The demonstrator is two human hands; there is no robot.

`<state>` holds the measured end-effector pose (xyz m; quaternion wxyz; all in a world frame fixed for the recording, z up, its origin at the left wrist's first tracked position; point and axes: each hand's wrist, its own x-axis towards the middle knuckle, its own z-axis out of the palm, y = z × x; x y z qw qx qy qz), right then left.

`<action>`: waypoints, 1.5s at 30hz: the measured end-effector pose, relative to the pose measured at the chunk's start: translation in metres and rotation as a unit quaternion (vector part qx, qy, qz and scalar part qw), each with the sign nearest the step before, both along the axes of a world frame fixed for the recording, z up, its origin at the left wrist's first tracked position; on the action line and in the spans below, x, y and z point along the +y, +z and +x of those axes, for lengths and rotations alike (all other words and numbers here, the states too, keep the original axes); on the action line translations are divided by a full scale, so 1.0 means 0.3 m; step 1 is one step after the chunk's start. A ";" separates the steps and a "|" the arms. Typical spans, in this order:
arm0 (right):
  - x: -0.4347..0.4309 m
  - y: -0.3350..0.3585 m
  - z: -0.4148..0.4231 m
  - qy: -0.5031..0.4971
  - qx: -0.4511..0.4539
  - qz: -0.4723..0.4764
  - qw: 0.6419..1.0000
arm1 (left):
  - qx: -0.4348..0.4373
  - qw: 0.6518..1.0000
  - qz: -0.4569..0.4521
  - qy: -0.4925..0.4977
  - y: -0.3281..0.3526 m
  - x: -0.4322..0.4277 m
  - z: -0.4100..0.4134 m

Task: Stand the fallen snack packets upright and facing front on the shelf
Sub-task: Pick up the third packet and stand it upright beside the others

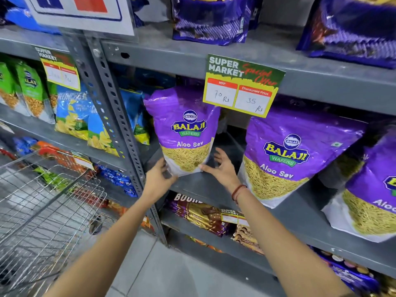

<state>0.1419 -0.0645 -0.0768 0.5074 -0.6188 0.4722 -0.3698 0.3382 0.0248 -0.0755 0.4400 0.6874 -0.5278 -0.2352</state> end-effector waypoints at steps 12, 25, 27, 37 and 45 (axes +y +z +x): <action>0.014 -0.027 0.073 0.047 0.086 -0.078 0.992 | -0.039 0.994 0.087 -0.055 0.009 -0.141 0.088; 0.077 -0.057 0.105 -0.013 0.131 -0.077 0.988 | -0.106 0.992 0.019 -0.072 -0.038 -0.082 0.123; 0.087 -0.059 0.106 -0.012 0.124 -0.075 0.989 | -0.108 0.991 0.030 -0.073 -0.039 -0.082 0.126; 0.043 0.185 0.112 -0.087 -0.164 -0.123 0.975 | 0.228 0.969 -0.092 -0.012 0.198 -0.215 0.122; 0.008 0.314 0.117 -0.148 -0.244 -0.164 0.944 | 0.358 0.924 -0.133 -0.005 0.351 -0.318 0.156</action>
